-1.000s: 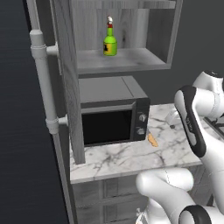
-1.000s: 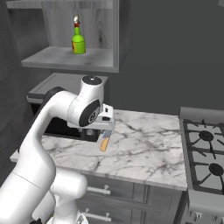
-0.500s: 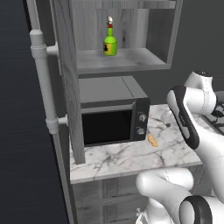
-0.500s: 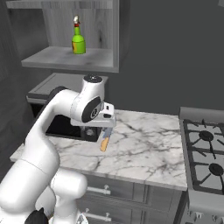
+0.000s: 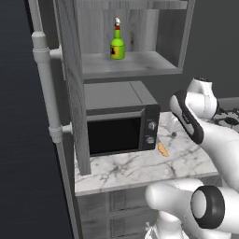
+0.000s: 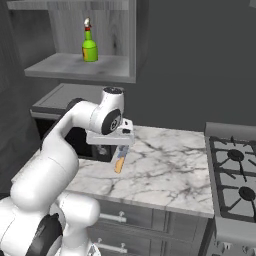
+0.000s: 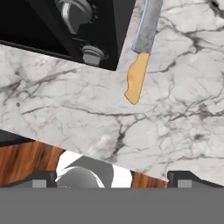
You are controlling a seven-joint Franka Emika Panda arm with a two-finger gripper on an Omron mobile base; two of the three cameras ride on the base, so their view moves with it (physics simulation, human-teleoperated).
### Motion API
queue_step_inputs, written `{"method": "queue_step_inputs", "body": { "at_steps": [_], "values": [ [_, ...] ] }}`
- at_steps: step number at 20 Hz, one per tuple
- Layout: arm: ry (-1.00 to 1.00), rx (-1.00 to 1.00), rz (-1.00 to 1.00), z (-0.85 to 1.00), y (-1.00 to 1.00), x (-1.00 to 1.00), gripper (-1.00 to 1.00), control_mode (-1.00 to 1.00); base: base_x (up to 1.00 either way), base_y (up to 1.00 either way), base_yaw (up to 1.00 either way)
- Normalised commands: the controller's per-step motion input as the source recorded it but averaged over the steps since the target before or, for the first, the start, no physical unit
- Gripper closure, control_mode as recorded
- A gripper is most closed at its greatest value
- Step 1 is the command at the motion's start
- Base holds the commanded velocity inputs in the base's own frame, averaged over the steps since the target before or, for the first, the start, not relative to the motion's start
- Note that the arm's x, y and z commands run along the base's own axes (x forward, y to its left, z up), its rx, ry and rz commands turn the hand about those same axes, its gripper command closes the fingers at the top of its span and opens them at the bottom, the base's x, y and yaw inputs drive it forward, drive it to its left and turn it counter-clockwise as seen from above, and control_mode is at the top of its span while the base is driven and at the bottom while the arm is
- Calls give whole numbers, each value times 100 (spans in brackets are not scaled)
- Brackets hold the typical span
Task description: Move the cutting board and knife to the sink. Then move spray from the cabinet to the counter.
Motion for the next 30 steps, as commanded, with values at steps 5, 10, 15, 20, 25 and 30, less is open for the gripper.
{"method": "queue_step_inputs", "body": {
  "at_steps": [5,10,15,20,25,30],
  "values": [
    [2,0,8,-39,-1,20,-100,-100,0,0,0],
    [0,0,7,-37,-3,14,-100,-100,0,0,0],
    [-2,0,7,-35,0,5,-100,-100,0,0,0],
    [-7,0,5,-36,0,0,-100,-100,0,0,0],
    [-17,0,1,-27,0,-1,-100,-100,0,0,0],
    [-22,-1,0,-16,2,-4,-100,-100,0,0,0]
  ]
}}
